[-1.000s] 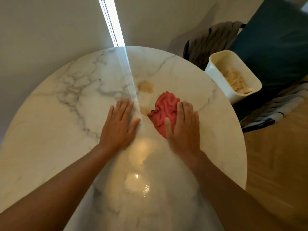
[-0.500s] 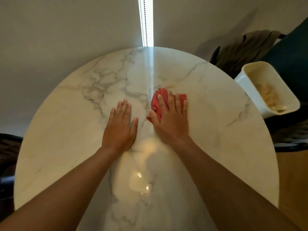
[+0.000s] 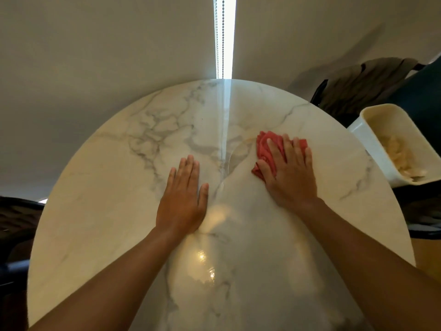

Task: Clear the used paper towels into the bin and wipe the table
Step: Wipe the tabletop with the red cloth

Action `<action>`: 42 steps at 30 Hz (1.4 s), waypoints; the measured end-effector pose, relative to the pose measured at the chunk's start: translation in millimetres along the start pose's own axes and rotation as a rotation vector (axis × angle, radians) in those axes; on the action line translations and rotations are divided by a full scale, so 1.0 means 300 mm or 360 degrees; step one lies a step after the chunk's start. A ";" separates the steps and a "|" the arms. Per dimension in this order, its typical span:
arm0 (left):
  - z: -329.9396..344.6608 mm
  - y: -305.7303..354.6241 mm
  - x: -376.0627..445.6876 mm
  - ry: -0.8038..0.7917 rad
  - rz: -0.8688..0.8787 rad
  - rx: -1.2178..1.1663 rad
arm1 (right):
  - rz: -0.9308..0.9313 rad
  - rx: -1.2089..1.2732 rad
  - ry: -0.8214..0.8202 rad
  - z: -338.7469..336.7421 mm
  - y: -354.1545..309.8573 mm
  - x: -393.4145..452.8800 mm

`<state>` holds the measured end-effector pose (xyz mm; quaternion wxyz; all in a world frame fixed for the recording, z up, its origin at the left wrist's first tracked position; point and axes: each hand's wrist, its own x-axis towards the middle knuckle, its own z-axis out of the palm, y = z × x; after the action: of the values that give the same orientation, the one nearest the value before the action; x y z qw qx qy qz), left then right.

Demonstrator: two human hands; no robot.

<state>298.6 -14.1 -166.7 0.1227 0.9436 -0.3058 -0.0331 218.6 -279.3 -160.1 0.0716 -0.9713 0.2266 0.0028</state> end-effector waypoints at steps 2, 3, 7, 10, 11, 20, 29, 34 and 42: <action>0.004 -0.006 -0.004 -0.0001 -0.0003 0.0008 | 0.0031 0.0046 -0.0044 -0.002 -0.075 0.102; 0.006 -0.008 -0.003 0.0004 -0.0006 0.0016 | 0.0012 0.0064 -0.0058 -0.001 -0.118 0.146; 0.015 -0.010 0.002 0.0027 0.0006 0.0051 | -0.0144 0.0050 -0.0063 0.020 -0.249 0.224; 0.011 -0.013 0.000 0.0013 -0.0005 0.0028 | -0.0327 0.0034 -0.0078 0.027 -0.264 0.193; 0.008 -0.012 -0.001 0.0012 -0.0007 0.0016 | -0.0414 0.0036 -0.0078 0.027 -0.257 0.171; -0.002 -0.014 0.003 0.0032 0.0011 -0.0076 | -0.1518 -0.0129 -0.0069 0.004 0.058 -0.111; -0.047 -0.053 -0.088 0.0025 0.0030 -0.0424 | -0.0446 -0.0034 -0.0074 -0.002 -0.096 -0.067; -0.067 -0.139 -0.217 0.0068 0.0018 -0.0432 | -0.0443 0.0018 -0.0120 0.044 -0.400 -0.121; -0.098 -0.223 -0.392 0.0042 -0.0052 -0.0439 | -0.0958 0.0088 0.0024 0.084 -0.454 -0.552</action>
<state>245.5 113.3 -156.5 0.2548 0.9229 -0.2813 -0.0644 130.6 -81.9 -159.9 0.0940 -0.9925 -0.0711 -0.0320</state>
